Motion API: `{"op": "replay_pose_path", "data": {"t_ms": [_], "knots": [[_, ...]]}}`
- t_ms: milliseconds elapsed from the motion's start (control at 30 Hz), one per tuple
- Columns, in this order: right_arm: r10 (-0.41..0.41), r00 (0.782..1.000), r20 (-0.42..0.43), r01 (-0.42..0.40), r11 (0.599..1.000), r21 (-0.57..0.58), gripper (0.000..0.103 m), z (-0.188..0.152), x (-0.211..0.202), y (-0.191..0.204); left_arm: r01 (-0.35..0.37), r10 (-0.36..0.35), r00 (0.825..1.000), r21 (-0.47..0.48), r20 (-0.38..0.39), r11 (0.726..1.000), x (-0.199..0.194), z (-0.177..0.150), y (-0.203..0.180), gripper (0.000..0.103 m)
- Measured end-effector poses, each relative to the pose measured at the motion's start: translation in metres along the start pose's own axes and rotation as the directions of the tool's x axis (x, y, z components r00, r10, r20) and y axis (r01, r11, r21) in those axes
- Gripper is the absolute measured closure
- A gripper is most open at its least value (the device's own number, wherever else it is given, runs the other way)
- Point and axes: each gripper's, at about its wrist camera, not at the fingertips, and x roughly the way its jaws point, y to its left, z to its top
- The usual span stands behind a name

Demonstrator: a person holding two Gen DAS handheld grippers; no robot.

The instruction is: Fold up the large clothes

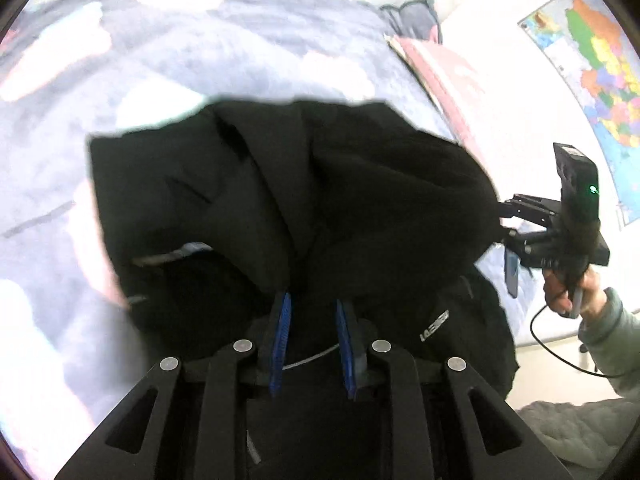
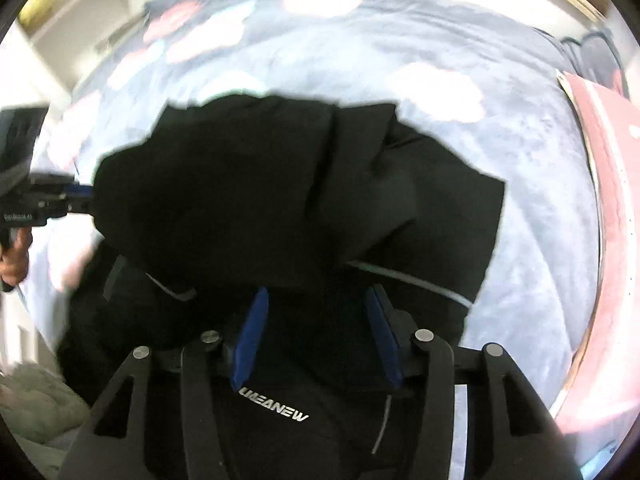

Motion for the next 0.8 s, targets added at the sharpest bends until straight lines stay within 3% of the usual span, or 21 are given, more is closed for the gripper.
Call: {"op": "replay_pose_path", "data": {"t_ms": [133,267,333,400,433,533,567,667,800], "knots": [[0.074,0.992,0.101,-0.082,0.993,0.081,0.042,0.042,-0.025,-0.010,0.028,-0.030,0.990,0.011,0.136,1.000,-0.038,0.039,-0.006,0.074],[0.092,0.988,0.125,-0.109,0.984,0.139,0.040,0.074,-0.013,-0.002,0.136,-0.133,0.974,-0.002,0.185,0.991,-0.022,0.082,-0.025,0.065],[0.075,0.994,0.076,-0.085,0.985,0.147,0.040,0.082,0.010,0.006,0.160,-0.156,0.976,-0.015,0.155,0.987,0.004,0.095,-0.028,0.065],[0.087,0.996,-0.010,-0.085,0.986,0.146,0.040,0.076,0.043,0.013,0.164,-0.160,0.985,-0.058,0.063,0.985,0.043,0.095,-0.025,0.065],[0.102,0.993,-0.062,-0.092,0.985,0.143,0.040,0.068,0.058,0.016,0.164,-0.165,0.986,-0.081,-0.006,0.983,0.065,0.089,-0.022,0.065],[0.026,0.980,-0.198,-0.010,0.997,0.083,0.041,0.020,0.110,0.027,0.102,-0.121,0.978,-0.115,-0.172,0.988,0.115,0.054,-0.008,0.067],[0.020,0.983,-0.185,-0.005,0.997,0.079,0.041,0.010,0.117,0.028,0.111,-0.135,0.973,-0.134,-0.187,0.985,0.124,0.043,-0.003,0.067],[-0.005,0.993,-0.116,0.014,0.996,0.084,0.040,-0.002,0.115,0.032,0.161,-0.193,0.973,-0.225,-0.128,0.961,0.122,0.031,0.012,0.067],[0.015,0.995,-0.094,-0.006,0.996,0.089,0.040,0.002,0.086,0.036,0.138,-0.157,0.982,-0.176,-0.102,0.975,0.096,0.030,0.003,0.067]]}}
